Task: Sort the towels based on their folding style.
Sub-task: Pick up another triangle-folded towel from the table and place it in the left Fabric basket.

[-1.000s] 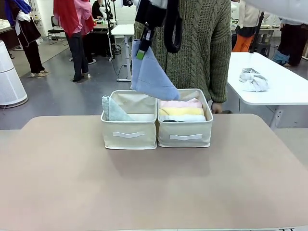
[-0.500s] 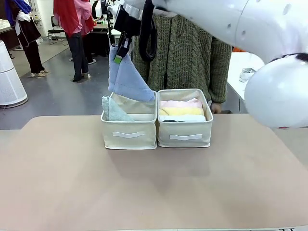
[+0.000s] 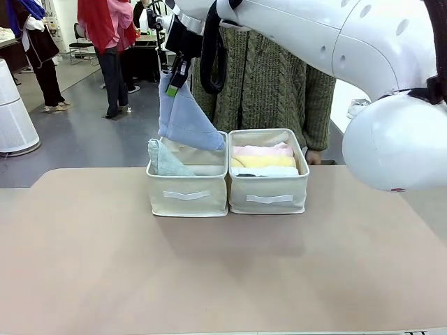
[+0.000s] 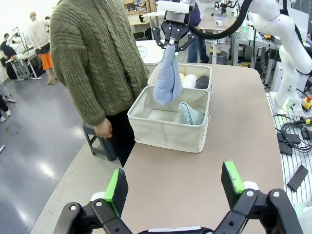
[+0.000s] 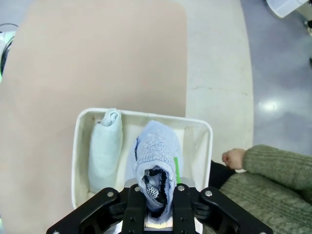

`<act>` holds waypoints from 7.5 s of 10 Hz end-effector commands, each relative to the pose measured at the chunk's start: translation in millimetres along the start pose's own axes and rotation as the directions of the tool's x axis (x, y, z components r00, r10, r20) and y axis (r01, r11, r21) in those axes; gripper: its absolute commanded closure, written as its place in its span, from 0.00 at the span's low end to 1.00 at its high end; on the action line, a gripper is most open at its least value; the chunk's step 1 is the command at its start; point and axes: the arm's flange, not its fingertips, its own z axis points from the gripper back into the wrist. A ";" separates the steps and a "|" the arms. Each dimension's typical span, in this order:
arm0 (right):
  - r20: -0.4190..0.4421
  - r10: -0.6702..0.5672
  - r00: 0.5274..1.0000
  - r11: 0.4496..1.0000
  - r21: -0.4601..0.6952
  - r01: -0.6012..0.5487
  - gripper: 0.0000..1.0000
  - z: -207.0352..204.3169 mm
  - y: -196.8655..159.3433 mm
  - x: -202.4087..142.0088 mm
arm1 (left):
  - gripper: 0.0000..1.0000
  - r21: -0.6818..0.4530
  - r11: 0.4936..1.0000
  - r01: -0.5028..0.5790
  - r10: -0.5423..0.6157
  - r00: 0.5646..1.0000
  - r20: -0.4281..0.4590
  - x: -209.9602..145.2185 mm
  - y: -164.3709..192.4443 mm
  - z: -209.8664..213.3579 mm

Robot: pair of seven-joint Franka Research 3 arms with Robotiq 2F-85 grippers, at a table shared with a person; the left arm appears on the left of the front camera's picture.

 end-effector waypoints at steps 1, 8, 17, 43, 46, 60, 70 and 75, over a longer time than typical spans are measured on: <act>0.011 0.001 1.000 1.000 -0.011 -0.001 0.82 2.8 1.0 2.7 | 0.00 0.010 1.000 -0.004 0.005 1.000 -0.009 0.5 -2.4 -1.8; 0.064 0.018 0.998 1.000 0.000 -0.018 0.82 -24.1 -12.6 -22.0 | 0.00 0.010 1.000 -0.004 0.005 1.000 -0.009 0.5 -2.4 -1.8; 0.056 0.046 0.997 0.988 0.146 -0.054 0.82 -63.7 -15.5 -24.9 | 0.00 0.010 1.000 -0.004 0.005 1.000 -0.009 0.5 -2.4 -1.8; -0.007 0.033 0.999 0.954 0.299 -0.030 0.24 -166.5 -3.9 -53.2 | 0.00 0.010 1.000 -0.004 0.005 1.000 -0.009 0.5 -2.4 -1.8; -0.011 0.027 1.000 0.956 0.291 -0.023 0.00 -163.5 -4.2 -53.2 | 0.00 0.010 1.000 -0.004 0.005 1.000 -0.009 0.5 -2.4 -1.8; -0.026 0.015 1.000 0.964 0.267 -0.008 0.00 -133.1 -2.2 -54.6 | 0.00 0.010 1.000 -0.004 0.005 1.000 -0.009 0.5 -2.4 -1.8; -0.157 -0.310 0.938 0.944 0.065 0.323 0.00 34.6 176.7 -118.3 | 0.00 0.010 1.000 -0.004 0.005 1.000 -0.009 0.5 -2.4 -1.8; -0.102 -0.306 0.947 0.951 0.015 0.309 0.00 51.4 177.7 -135.6 | 0.00 0.010 1.000 -0.004 0.005 1.000 -0.009 0.5 -2.4 -1.8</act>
